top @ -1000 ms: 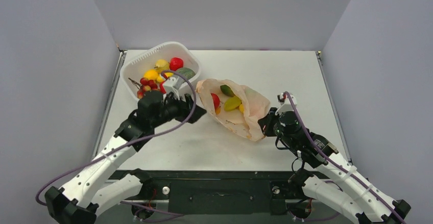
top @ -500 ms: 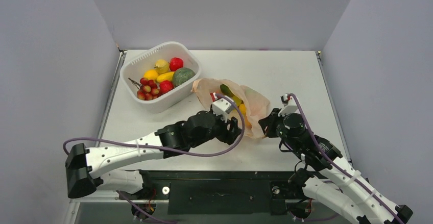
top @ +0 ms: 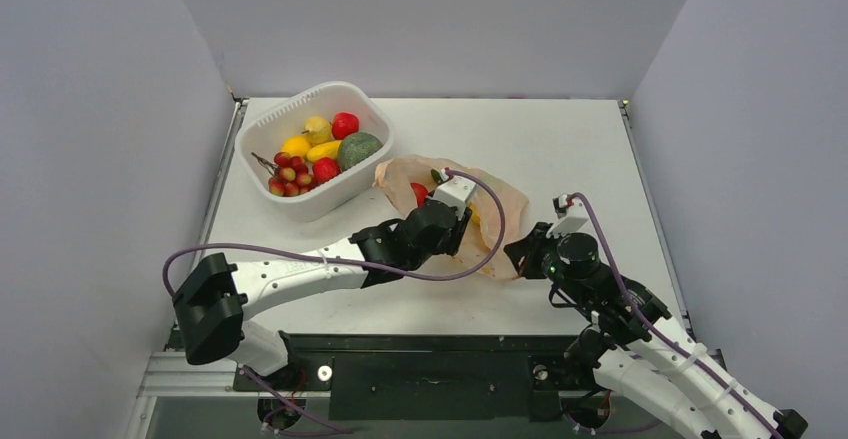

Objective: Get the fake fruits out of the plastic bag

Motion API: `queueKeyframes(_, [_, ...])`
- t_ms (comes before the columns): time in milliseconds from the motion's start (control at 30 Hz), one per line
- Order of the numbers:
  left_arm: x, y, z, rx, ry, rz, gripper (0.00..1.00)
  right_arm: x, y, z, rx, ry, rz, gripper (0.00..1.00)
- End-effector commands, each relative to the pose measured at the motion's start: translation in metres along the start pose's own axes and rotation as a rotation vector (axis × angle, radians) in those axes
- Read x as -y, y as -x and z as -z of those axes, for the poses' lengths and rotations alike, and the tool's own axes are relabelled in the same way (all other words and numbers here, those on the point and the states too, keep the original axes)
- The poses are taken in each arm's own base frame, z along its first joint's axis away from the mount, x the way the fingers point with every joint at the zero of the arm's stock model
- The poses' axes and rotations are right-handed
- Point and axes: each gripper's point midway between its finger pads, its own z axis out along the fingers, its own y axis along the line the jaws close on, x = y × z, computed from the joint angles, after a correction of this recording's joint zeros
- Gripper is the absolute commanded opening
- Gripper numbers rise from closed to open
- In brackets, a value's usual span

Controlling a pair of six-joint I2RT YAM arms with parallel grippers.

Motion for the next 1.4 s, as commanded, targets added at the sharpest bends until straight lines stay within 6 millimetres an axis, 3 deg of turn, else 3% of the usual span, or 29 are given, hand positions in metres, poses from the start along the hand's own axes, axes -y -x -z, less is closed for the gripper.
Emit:
queueKeyframes(0, [-0.012,0.004,-0.014,0.054,0.056,-0.004,0.35,-0.013,0.005,-0.002,0.024,0.053,-0.031,0.00])
queueKeyframes(333, [-0.034,-0.005,-0.066,0.133,0.121,0.043,0.38,-0.020,0.008,-0.003,0.029,0.077,-0.045,0.00])
queueKeyframes(667, [-0.076,-0.016,-0.120,0.125,0.225,0.034,0.74,-0.020,0.005,-0.005,0.020,0.076,-0.038,0.00])
queueKeyframes(933, [-0.088,-0.016,-0.150,0.100,0.247,-0.003,0.90,-0.020,0.003,-0.008,0.009,0.074,-0.031,0.00])
queueKeyframes(1200, [-0.092,-0.043,-0.180,-0.017,0.229,-0.026,0.94,-0.021,0.004,-0.008,0.010,0.074,-0.025,0.00])
queueKeyframes(1367, [-0.097,-0.064,-0.190,-0.095,0.244,-0.052,0.90,-0.020,0.003,-0.009,0.007,0.070,-0.025,0.00])
